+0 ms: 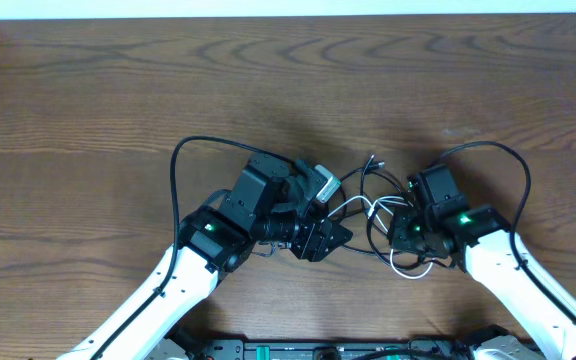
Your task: Untangle cables
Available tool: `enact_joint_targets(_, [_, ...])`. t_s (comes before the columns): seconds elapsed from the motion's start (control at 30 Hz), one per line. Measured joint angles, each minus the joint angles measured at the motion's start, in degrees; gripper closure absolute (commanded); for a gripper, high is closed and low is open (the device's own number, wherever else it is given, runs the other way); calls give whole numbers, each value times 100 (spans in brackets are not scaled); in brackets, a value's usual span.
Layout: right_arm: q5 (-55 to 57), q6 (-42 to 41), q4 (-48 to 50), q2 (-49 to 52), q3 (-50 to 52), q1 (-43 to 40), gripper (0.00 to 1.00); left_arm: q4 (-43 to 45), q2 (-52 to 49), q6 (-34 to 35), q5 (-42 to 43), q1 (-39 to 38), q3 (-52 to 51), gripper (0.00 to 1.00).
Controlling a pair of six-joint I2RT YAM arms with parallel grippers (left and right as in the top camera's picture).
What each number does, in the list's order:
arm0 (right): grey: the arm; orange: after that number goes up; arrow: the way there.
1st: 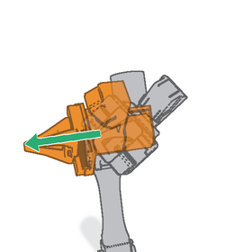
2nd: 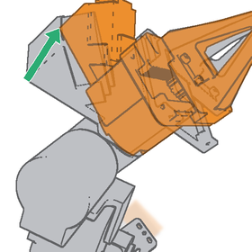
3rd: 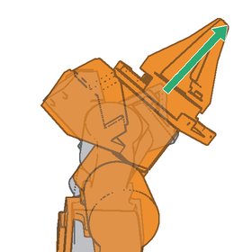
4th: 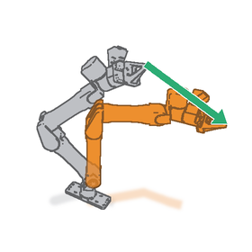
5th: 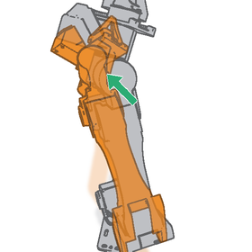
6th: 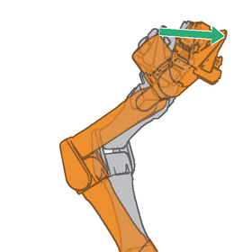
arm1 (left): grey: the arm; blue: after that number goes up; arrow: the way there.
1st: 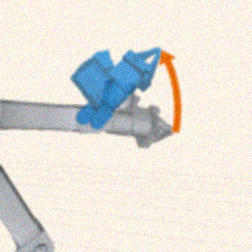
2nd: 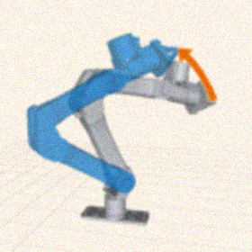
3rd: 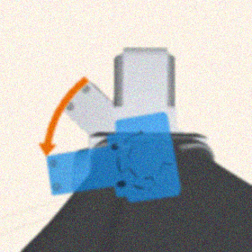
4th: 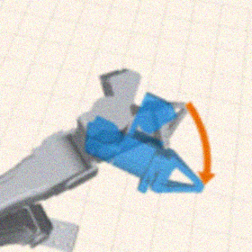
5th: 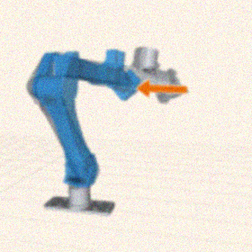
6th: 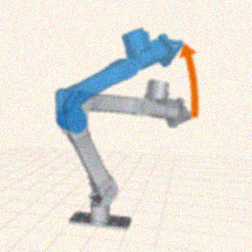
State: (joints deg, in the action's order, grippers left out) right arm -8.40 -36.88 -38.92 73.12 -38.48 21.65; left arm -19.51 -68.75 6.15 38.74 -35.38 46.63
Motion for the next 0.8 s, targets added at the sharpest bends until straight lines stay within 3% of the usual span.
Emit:
enact_joint_targets(0.17, [170, -586, 584, 0, 393, -2, 61, 0, 0, 0, 0, 0, 0, 31])
enact_joint_targets(0.33, [339, -968, 721, 0, 564, -4, 44, 0, 0, 0, 7, 0, 0, 31])
enact_joint_targets(0.4, [450, -1067, 728, 0, 573, -4, 33, 2, 0, 0, 13, 0, 0, 31])
enact_joint_targets(0.5, [573, -1128, 739, 0, 599, -4, 33, 0, 0, 0, 13, 0, 0, 31])
enact_joint_targets(0.8, [852, -1200, 1014, 0, 680, -4, 51, -4, 0, 0, 13, 0, 0, 31])
